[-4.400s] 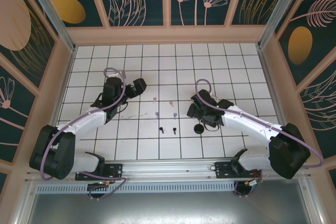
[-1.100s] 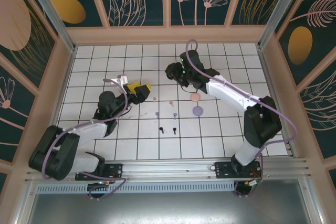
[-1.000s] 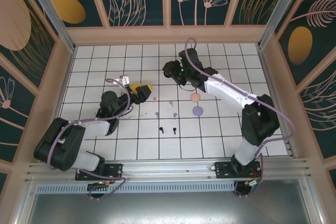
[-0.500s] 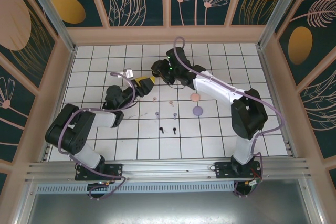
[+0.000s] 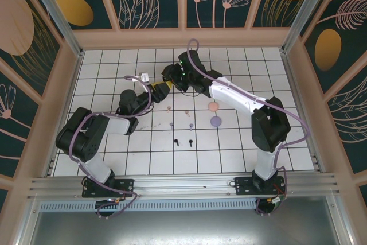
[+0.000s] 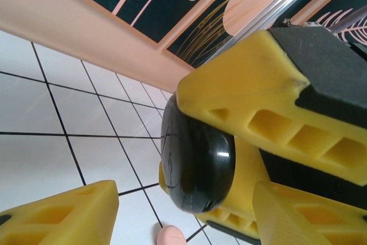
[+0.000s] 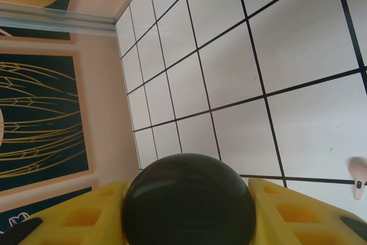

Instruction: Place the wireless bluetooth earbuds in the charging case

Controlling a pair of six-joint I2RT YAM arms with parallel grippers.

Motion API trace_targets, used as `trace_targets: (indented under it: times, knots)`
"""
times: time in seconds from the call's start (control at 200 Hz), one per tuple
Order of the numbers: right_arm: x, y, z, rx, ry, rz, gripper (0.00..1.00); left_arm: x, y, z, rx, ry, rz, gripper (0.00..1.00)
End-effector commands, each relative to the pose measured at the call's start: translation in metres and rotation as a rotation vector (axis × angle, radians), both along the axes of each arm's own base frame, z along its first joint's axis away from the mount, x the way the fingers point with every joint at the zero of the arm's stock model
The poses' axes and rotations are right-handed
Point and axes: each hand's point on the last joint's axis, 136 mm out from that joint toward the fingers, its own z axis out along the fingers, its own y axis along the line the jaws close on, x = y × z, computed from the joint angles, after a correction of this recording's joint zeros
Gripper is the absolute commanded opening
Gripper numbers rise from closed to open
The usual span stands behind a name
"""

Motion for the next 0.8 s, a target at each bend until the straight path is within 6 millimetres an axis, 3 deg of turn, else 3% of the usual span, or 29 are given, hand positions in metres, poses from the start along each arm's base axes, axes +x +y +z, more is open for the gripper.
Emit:
trace_targets:
  times: [0.0, 0.125, 0.145, 0.34, 0.626, 0.796]
  knots:
    - [-0.001, 0.004, 0.000, -0.006, 0.007, -0.004, 0.33, 0.005, -0.003, 0.015, -0.007, -0.058, 0.007, 0.62]
    - [-0.001, 0.003, -0.001, -0.008, 0.006, -0.003, 0.33, 0.008, -0.003, 0.020, -0.010, -0.069, 0.015, 0.57]
    - [-0.001, 0.003, -0.002, -0.008, 0.007, -0.003, 0.33, 0.011, -0.004, 0.008, 0.000, -0.046, 0.016, 0.56]
    - [-0.002, 0.003, -0.001, -0.005, 0.005, -0.001, 0.32, 0.015, -0.006, 0.005, 0.001, -0.040, 0.015, 0.46]
    - [-0.004, 0.000, -0.002, -0.006, 0.003, -0.002, 0.32, 0.017, -0.004, 0.011, -0.007, -0.053, 0.032, 0.33]
    - [-0.004, -0.001, 0.000, 0.001, 0.000, -0.007, 0.33, 0.017, -0.004, 0.016, -0.014, -0.062, 0.029, 0.14]
